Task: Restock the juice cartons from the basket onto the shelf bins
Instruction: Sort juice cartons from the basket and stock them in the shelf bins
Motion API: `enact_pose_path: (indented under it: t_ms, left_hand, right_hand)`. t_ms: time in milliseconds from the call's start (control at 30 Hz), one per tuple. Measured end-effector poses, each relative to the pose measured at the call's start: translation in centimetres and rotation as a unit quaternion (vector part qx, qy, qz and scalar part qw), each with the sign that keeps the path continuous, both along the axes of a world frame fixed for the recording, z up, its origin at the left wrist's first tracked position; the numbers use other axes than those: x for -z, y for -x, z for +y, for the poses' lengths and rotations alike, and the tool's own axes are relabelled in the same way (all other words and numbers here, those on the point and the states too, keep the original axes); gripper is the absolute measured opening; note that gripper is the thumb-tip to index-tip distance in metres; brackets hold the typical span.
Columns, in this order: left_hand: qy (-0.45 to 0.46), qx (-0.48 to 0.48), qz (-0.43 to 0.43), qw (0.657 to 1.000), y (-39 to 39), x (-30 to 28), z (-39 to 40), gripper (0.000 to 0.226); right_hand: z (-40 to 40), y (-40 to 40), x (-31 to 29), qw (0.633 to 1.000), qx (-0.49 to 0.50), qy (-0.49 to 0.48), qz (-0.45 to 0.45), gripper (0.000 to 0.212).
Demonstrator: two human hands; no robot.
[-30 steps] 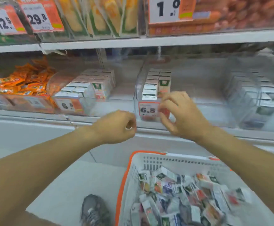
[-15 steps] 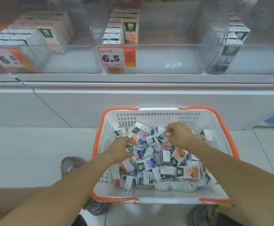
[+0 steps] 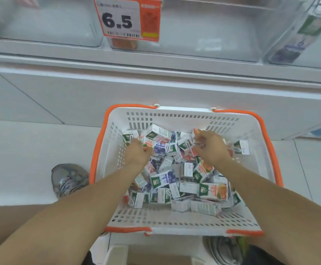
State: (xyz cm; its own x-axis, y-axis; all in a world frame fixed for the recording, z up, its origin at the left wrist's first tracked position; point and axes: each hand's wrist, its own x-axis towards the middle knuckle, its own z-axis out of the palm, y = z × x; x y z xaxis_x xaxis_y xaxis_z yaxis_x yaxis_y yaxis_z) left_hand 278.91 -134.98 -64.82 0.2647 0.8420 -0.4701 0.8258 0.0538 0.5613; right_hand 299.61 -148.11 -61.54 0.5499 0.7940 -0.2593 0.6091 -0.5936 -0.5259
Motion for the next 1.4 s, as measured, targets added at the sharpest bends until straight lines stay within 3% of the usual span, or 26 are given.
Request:
enact_pose_path:
  t_ms: [167, 200, 367, 533, 633, 733, 833, 933, 967, 1033, 1100, 1267, 1333, 1400]
  left_hand:
    - [0.009, -0.081, -0.026, 0.996, -0.5, 0.6, 0.5, 0.03]
    - [0.018, -0.089, -0.033, 0.995, -0.4, 0.3, 0.6, 0.035]
    - [0.126, -0.113, -0.006, 0.986, 1.0, -2.3, 1.3, 0.029]
    - [0.34, -0.208, -0.122, 0.909, 3.1, -4.7, 0.8, 0.035]
    - [0.385, -0.224, -0.171, 0.879, 4.1, -5.7, 0.0, 0.037]
    - [0.412, -0.23, -0.214, 0.855, 5.2, -7.0, -0.1, 0.041]
    - [0.399, -0.198, -0.224, 0.867, 6.2, -9.3, 0.7, 0.037]
    - [0.346, -0.109, -0.166, 0.917, 7.2, -13.7, 2.4, 0.033]
    - [0.327, -0.08, -0.144, 0.93, 7.7, -15.4, 3.0, 0.032]
    - [0.307, -0.041, -0.127, 0.942, 8.9, -19.2, 4.1, 0.032]
    - [0.305, -0.032, -0.171, 0.936, 10.3, -22.9, 5.1, 0.048]
    - [0.284, -0.026, -0.397, 0.873, 13.2, -30.9, 7.2, 0.072]
    - [0.224, -0.005, -0.431, 0.874, 13.8, -32.6, 8.1, 0.069]
    - [0.162, -0.022, -0.431, 0.887, 14.1, -33.2, 9.0, 0.049]
  right_hand:
    - [2.7, 1.0, 1.1, 0.998, -0.053, -0.019, -0.014, 0.024]
    - [3.6, 1.3, 1.2, 0.997, -0.074, -0.023, -0.02, 0.025]
    - [8.6, 3.3, 1.9, 0.989, -0.148, 0.026, -0.009, 0.057]
    - [10.3, 5.9, 3.7, 0.979, -0.178, 0.093, -0.008, 0.059]
    - [10.0, 6.4, 4.0, 0.979, -0.168, 0.104, -0.056, 0.059]
    - [9.7, 6.4, 3.5, 0.984, -0.143, 0.094, -0.047, 0.049]
    - [9.3, 6.5, 1.8, 0.988, -0.104, 0.107, 0.036, 0.032]
    - [9.1, 6.1, -0.1, 0.969, -0.045, 0.104, 0.219, 0.03]
    - [9.0, 6.1, -1.0, 0.942, -0.019, 0.09, 0.322, 0.03]
    - [8.8, 6.5, -3.6, 0.85, 0.017, 0.053, 0.524, 0.034]
    - [8.7, 7.3, -6.2, 0.783, 0.0, 0.03, 0.622, 0.045]
    - [8.7, 9.9, -13.3, 0.689, -0.141, -0.025, 0.71, 0.053]
    - [8.7, 10.9, -16.4, 0.689, -0.183, -0.061, 0.699, 0.052]
    - [8.9, 12.2, -19.1, 0.725, -0.168, -0.092, 0.662, 0.047]
